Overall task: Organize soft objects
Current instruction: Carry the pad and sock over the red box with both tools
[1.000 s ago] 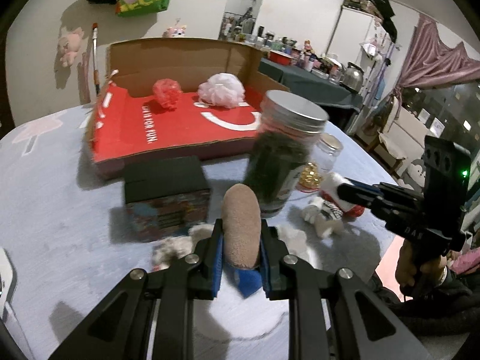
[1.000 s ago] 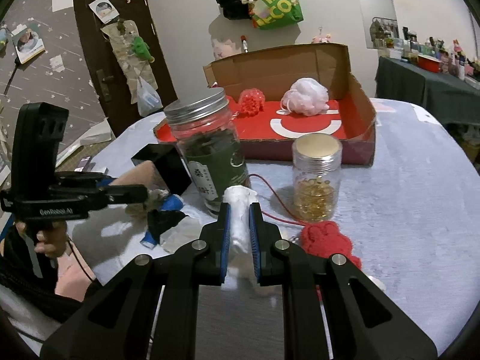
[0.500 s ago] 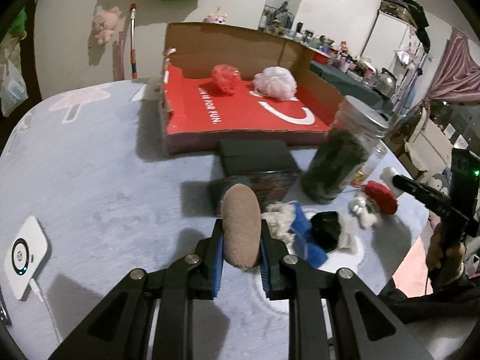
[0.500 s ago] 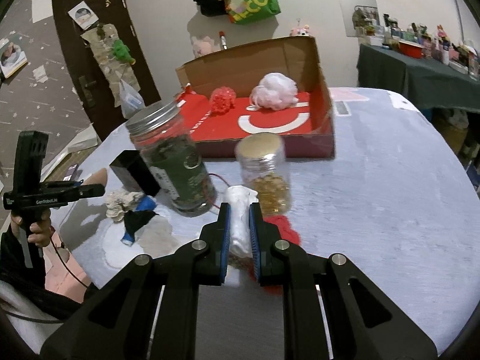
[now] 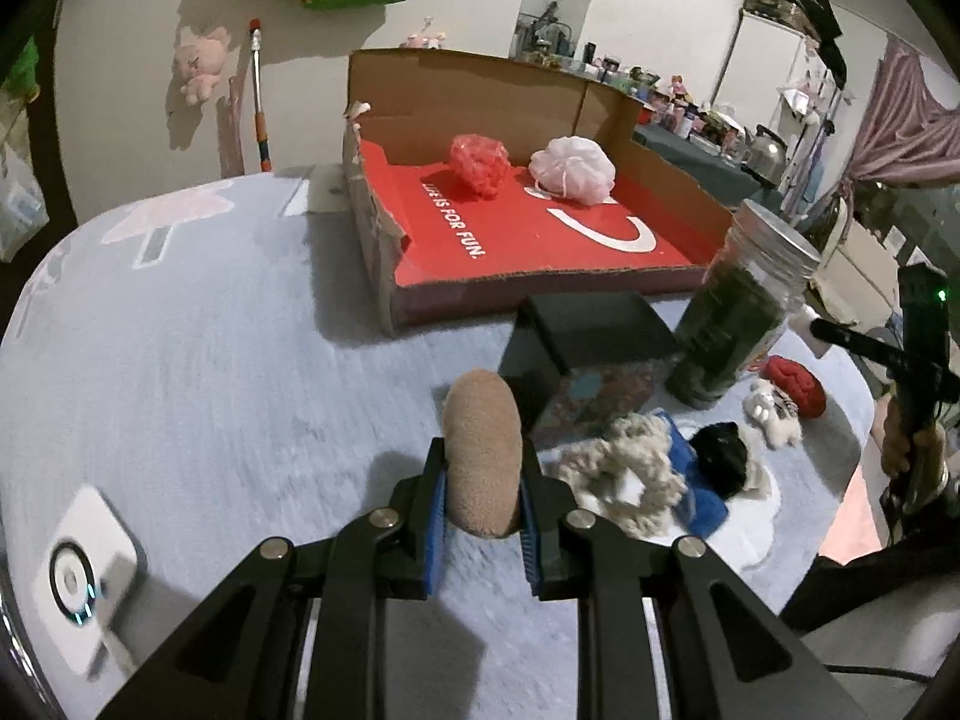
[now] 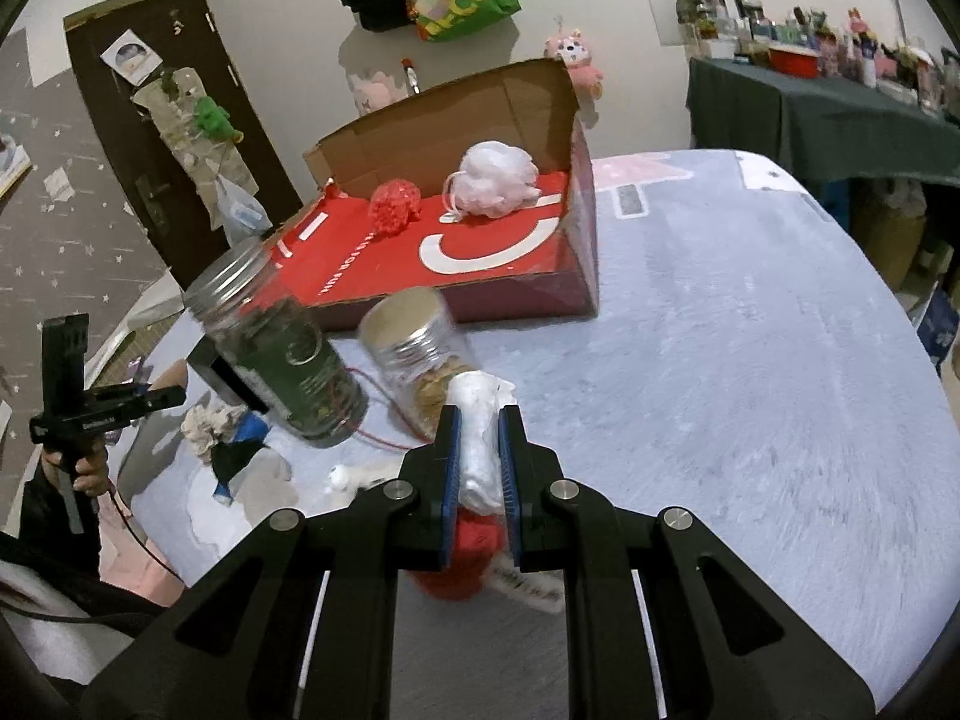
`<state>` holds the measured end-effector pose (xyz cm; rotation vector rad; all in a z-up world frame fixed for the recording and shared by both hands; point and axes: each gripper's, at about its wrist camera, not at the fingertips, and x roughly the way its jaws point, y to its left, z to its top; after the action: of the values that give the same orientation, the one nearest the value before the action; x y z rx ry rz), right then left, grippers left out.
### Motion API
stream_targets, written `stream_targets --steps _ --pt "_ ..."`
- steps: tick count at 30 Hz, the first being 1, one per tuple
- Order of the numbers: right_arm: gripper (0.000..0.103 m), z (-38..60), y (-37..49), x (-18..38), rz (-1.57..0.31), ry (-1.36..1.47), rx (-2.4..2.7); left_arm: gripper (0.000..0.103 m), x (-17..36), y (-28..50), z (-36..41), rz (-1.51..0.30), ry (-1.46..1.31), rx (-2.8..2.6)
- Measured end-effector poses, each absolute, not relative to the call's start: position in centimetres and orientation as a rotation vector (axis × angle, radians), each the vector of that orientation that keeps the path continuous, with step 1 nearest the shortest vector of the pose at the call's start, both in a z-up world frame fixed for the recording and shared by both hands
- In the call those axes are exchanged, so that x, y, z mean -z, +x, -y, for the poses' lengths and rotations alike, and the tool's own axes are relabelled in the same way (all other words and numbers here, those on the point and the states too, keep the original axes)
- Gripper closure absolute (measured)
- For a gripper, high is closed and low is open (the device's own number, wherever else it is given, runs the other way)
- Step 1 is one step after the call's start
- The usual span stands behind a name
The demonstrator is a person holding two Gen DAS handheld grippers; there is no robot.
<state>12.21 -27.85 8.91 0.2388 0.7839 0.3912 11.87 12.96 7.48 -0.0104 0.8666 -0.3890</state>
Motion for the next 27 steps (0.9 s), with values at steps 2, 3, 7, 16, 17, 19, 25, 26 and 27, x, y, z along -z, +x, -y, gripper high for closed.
stream_targets --steps 2,3,7,16,17,19,25,26,27 --pt "0.091 28.2 13.0 -8.8 -0.791 0.241 -0.393 0.082 -7.6 12.5 -13.0 -0.863 -0.001 0.405" --pt "0.091 28.4 13.4 -8.8 -0.793 0.241 -0.398 0.082 -7.6 12.8 -13.0 -0.862 0.005 0.409" --pt "0.091 28.4 14.9 -8.9 -0.799 0.239 -0.420 0.082 -8.0 14.3 -12.6 -0.858 0.029 0.430" --pt "0.091 27.1 18.1 -10.6 -0.794 0.192 -0.490 0.082 -10.4 17.0 -11.2 -0.834 0.101 0.469" --pt "0.091 26.9 18.5 -10.8 -0.792 0.183 -0.499 0.082 -10.7 17.2 -10.9 -0.832 0.110 0.473" --pt "0.091 26.3 19.2 -11.3 -0.790 0.163 -0.513 0.082 -11.2 17.8 -10.3 -0.827 0.130 0.481" --pt "0.091 23.9 22.2 -12.9 -0.786 0.081 -0.537 0.082 -12.6 20.8 -8.1 -0.843 0.171 0.460" --pt "0.091 23.3 23.0 -13.1 -0.790 0.064 -0.530 0.082 -12.7 21.4 -7.8 -0.851 0.171 0.451" --pt "0.091 22.9 23.7 -13.2 -0.799 0.051 -0.524 0.082 -12.9 22.4 -7.5 -0.870 0.166 0.438"
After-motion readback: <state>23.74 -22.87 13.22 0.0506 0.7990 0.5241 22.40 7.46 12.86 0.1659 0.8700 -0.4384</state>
